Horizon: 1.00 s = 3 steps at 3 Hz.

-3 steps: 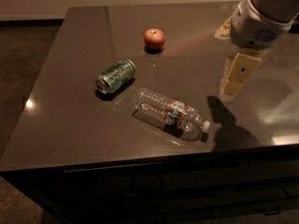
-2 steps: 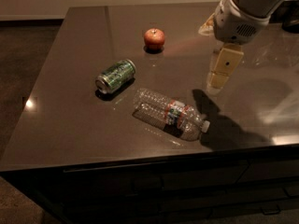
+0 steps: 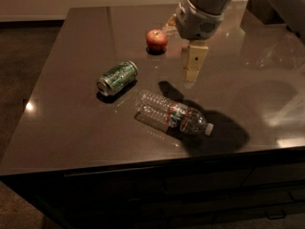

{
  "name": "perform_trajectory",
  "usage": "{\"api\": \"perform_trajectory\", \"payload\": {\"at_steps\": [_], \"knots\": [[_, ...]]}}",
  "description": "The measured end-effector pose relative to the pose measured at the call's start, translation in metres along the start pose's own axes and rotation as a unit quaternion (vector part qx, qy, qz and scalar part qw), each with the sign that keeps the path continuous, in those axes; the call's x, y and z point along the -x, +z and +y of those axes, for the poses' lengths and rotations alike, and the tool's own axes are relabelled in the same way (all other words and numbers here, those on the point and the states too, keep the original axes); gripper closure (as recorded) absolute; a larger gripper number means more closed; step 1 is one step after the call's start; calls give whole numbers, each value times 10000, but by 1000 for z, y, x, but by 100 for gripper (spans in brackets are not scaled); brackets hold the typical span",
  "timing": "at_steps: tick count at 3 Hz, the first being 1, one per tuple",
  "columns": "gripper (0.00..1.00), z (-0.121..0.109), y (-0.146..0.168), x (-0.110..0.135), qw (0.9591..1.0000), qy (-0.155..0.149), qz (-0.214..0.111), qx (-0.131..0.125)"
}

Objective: Pick green can

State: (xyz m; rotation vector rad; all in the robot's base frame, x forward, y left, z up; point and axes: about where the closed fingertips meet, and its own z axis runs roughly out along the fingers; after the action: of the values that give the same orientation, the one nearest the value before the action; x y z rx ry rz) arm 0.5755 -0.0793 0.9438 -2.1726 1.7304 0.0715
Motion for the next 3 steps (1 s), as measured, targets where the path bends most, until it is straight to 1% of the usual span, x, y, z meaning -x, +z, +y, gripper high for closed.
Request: {"api": "perform_trajectory", "payload": {"at_steps": [1,2,3], "knots": [[0,-22,16,21,9978,-654,38,100],[0,-40,35,40,9909,-1320,205,138],[0,-50,52,55,9824,-1824,315,250]]}}
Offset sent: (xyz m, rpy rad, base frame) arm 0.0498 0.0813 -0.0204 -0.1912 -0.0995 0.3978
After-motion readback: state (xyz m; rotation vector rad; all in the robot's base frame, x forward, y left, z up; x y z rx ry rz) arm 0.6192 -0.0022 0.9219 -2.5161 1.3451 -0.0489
